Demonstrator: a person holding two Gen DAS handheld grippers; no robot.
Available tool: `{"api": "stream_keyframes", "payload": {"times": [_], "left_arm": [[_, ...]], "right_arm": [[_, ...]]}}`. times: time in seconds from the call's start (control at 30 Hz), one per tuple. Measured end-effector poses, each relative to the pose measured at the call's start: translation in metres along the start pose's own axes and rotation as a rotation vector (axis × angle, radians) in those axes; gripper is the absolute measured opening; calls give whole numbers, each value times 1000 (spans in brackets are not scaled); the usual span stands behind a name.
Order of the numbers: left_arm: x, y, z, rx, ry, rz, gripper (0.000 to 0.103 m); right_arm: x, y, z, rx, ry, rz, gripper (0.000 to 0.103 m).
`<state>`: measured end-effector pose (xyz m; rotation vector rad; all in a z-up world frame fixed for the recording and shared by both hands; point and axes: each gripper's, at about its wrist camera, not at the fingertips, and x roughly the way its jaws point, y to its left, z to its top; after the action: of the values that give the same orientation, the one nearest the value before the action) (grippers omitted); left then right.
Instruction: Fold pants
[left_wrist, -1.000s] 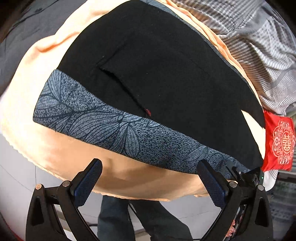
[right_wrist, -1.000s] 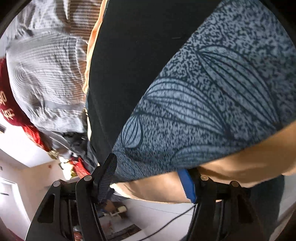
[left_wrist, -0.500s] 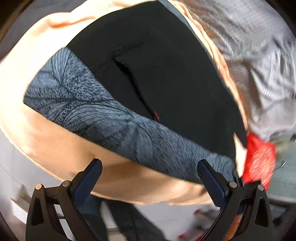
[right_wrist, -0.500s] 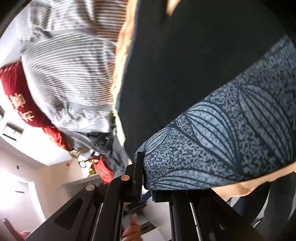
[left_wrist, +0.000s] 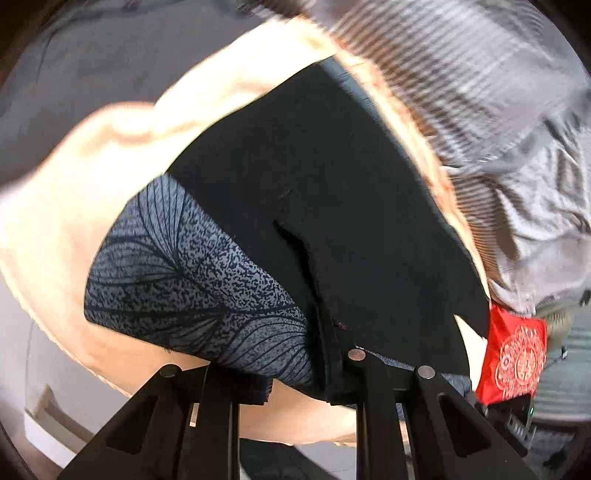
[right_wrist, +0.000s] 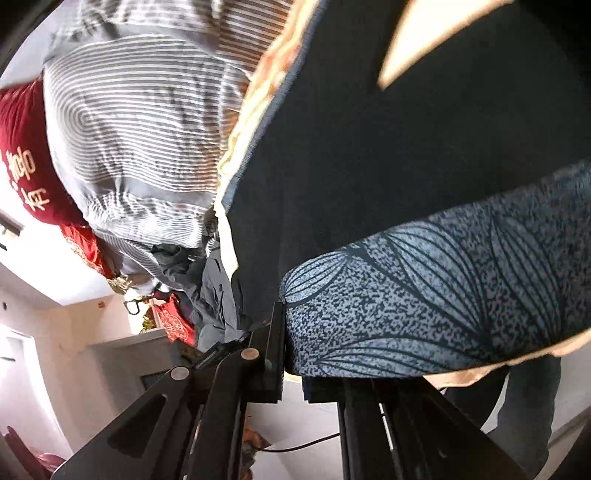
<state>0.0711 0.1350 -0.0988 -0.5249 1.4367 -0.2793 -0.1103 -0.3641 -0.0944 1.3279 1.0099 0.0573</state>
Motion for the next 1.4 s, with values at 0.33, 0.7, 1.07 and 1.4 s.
{"api": "stream_keyframes", "payload": {"times": [0.33, 0.7, 1.07, 1.4], "left_arm": [[-9, -84, 82, 130, -122, -15, 21], [102, -117, 182, 108, -169, 187, 47], [58, -132, 178, 100, -287, 351, 79], [160, -164, 130, 344, -63, 565, 80]], "right_arm": [[-2, 80, 97, -204, 49, -39, 7], [112, 79, 253, -226, 186, -187, 8], [153, 80, 280, -309, 297, -290, 41], [166, 91, 223, -510, 370, -458, 47]]}}
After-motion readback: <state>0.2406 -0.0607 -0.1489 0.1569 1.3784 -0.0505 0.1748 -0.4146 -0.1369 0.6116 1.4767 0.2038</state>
